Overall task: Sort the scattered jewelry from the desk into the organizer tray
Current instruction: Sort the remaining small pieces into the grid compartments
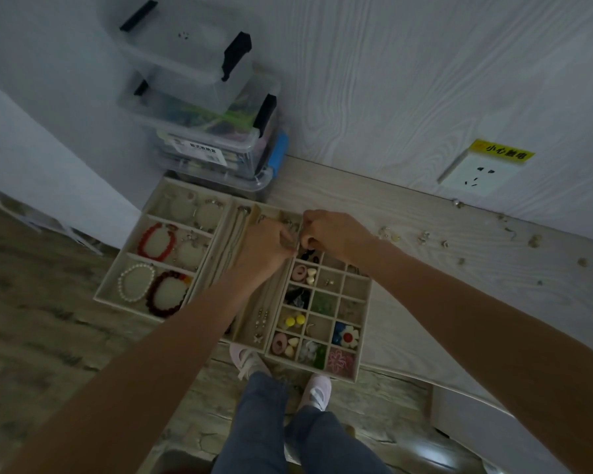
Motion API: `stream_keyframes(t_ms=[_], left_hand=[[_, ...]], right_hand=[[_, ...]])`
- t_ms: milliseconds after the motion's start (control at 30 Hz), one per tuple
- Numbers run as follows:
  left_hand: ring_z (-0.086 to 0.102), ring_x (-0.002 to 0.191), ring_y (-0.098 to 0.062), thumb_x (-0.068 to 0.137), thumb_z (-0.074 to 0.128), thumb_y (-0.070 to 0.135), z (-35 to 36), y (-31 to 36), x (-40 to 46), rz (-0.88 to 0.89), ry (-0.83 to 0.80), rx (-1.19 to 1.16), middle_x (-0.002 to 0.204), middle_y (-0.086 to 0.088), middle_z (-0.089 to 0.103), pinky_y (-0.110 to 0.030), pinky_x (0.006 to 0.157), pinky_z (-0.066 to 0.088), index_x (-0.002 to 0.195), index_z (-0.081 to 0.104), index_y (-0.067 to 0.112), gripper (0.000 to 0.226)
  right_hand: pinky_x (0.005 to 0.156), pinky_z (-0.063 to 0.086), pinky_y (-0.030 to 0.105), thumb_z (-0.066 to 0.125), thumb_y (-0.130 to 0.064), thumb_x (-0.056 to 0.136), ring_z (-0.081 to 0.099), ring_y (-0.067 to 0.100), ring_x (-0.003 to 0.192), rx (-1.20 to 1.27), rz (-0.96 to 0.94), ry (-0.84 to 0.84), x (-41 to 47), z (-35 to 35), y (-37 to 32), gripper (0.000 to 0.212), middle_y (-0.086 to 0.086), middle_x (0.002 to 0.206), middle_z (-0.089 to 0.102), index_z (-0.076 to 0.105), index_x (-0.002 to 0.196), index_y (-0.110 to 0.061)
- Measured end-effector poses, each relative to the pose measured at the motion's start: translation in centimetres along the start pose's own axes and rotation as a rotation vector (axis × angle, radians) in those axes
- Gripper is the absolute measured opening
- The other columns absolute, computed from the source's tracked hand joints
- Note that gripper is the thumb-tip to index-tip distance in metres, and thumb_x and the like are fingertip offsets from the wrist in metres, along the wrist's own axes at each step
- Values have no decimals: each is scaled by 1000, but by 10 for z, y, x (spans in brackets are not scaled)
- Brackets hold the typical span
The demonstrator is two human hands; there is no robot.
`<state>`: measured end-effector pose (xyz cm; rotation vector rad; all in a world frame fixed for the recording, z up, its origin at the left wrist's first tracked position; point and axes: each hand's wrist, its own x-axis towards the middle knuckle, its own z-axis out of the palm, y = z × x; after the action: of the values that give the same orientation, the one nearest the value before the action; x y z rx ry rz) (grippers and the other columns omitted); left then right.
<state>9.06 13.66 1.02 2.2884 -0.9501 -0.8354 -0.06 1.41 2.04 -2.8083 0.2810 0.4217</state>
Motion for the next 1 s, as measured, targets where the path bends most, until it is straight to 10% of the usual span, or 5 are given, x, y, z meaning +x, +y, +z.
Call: stream_keyframes(t_ms=[167, 300, 433, 900, 1000], left_hand=[[56, 76, -8, 77, 72, 7, 1, 7, -5, 51, 14, 19, 89, -5, 67, -3, 57, 40, 86, 68, 4, 10], [66, 72, -21, 80, 67, 10, 6, 17, -7, 70, -30, 138, 78, -12, 71, -30, 64, 50, 76, 74, 1, 11], [62, 63, -26, 82, 61, 5, 10, 24, -7, 31, 15, 227, 55, -5, 51, -28, 51, 41, 49, 46, 12, 38], [51, 48, -12, 84, 57, 2, 16, 25, -12, 50, 89, 244, 52, 1, 47, -20, 40, 41, 53, 47, 12, 35], [64, 64, -22, 81, 62, 1, 14, 18, -13, 85, 73, 138, 67, -11, 66, -30, 62, 54, 66, 67, -1, 16]], right_hand=[[68, 32, 20, 58, -16, 89, 51, 16, 102, -2, -14, 15, -2, 1, 0, 16, 1, 111, 52, 69, 101, -16], [72, 43, 27, 60, -16, 87, 52, 16, 101, -14, -27, 31, -5, -2, -1, 14, 0, 109, 52, 71, 96, -19], [71, 41, 29, 58, -14, 87, 52, 20, 103, -5, 19, -20, -2, -4, -3, 17, 4, 112, 52, 68, 101, -12], [72, 40, 30, 56, -15, 89, 52, 21, 103, -6, 22, -12, -5, -5, -4, 18, 4, 113, 52, 68, 101, -11], [71, 38, 28, 57, -15, 88, 51, 20, 104, 35, 28, -22, -5, -3, -2, 18, 4, 112, 52, 69, 101, -11]])
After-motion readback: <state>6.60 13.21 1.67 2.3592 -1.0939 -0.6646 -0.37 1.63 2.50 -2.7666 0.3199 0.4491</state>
